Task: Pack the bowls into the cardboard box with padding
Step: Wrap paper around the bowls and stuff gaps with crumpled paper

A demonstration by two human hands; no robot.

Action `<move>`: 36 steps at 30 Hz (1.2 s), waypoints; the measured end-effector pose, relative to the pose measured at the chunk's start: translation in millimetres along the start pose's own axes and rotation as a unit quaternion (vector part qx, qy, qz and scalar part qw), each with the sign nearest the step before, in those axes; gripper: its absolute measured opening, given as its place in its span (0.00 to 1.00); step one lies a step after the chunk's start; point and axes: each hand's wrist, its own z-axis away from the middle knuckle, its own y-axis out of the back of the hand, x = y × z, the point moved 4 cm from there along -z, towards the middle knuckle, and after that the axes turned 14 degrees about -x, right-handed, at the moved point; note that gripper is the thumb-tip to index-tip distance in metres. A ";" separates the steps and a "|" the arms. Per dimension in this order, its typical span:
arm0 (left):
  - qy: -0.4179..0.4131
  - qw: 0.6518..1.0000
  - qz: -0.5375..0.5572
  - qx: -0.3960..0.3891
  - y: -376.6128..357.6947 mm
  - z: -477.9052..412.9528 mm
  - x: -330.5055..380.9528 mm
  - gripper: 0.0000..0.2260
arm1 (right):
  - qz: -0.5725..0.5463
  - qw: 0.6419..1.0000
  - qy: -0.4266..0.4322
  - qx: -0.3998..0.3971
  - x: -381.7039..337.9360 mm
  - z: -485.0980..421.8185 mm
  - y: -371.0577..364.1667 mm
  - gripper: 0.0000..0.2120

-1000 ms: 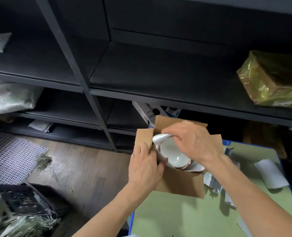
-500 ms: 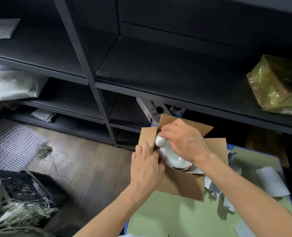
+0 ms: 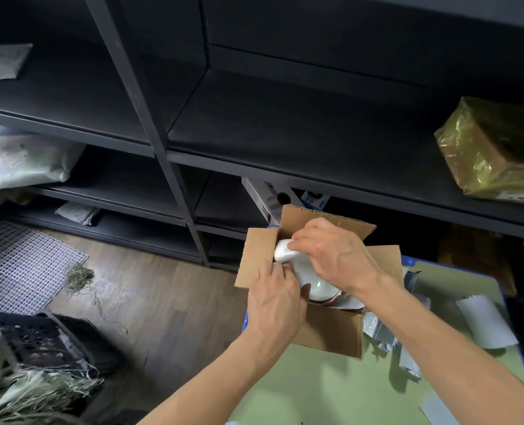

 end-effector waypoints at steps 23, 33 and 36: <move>0.058 0.998 -0.036 0.007 -7.3 10.1 15.8 0.22 | 0.054 0.973 0.131 -0.185 -21.5 -31.8 -21.1 0.10; 0.046 0.995 -0.080 0.037 -6.3 15.7 16.3 0.26 | -0.065 0.979 0.061 -0.181 7.9 -21.1 -3.1 0.12; 0.043 0.995 -0.080 0.032 -6.1 14.9 15.0 0.26 | -0.059 0.976 0.070 -0.196 -6.0 -27.3 -15.1 0.12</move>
